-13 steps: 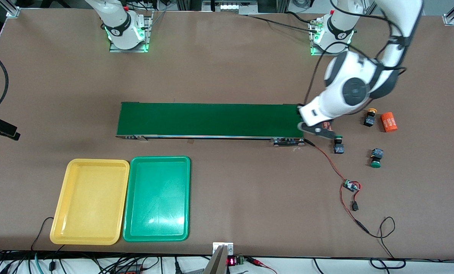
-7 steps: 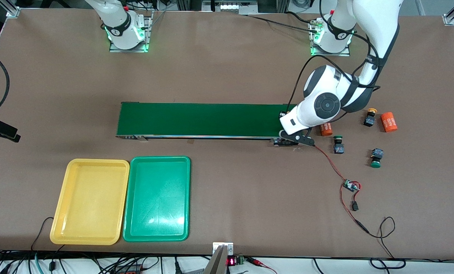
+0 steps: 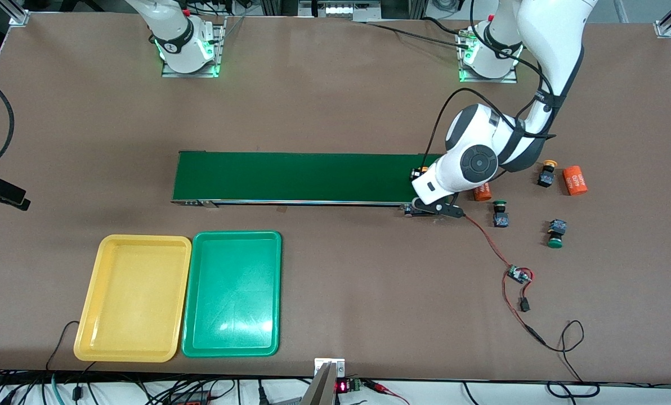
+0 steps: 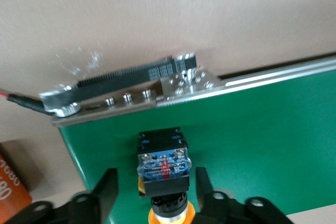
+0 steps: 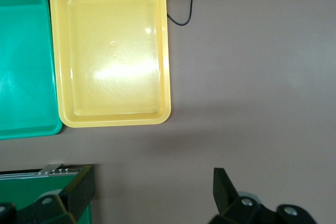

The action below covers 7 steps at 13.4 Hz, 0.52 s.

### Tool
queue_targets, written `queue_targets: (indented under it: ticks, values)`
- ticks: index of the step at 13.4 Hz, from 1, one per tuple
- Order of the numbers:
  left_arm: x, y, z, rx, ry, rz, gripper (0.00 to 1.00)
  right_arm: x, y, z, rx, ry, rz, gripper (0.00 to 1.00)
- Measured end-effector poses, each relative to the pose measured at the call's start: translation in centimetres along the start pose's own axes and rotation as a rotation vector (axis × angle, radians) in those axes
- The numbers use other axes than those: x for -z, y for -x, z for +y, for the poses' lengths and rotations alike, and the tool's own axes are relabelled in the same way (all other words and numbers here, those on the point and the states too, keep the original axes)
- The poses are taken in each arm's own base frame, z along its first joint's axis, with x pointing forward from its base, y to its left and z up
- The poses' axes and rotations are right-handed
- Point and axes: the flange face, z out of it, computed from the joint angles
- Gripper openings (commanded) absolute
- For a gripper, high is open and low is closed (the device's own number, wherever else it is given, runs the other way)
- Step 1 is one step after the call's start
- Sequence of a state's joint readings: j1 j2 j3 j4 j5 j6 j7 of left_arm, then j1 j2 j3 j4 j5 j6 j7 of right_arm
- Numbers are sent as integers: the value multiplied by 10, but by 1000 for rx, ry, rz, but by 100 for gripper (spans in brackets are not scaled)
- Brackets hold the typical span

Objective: Sort buttons by color to trays
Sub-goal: 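Carry the orange button onto the conveyor end and open the left gripper, then withdraw the left gripper back toward the remaining buttons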

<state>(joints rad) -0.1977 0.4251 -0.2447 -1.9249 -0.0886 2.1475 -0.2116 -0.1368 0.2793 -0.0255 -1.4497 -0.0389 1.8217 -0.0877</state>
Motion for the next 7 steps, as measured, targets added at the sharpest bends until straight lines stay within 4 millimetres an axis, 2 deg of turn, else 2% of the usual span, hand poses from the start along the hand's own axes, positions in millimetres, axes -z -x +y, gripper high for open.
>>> queue_targets:
  ticks: [1,2,3,5,7]
  values:
    - [18,-1,-2,16,3,31,100,0,0,0,0,0,0,100]
    - [40,-1,-13,42,2,52,100,0,0,0,0,0,0,100]
    - [60,2,-33,77,2,59,100,-1,0,0,0,0,-1,100]
    - [90,6,-97,180,8,54,100,-1,0,0,0,0,-1,100]
    - [97,11,-171,296,21,33,100,-1,0,0,0,0,-2,100]
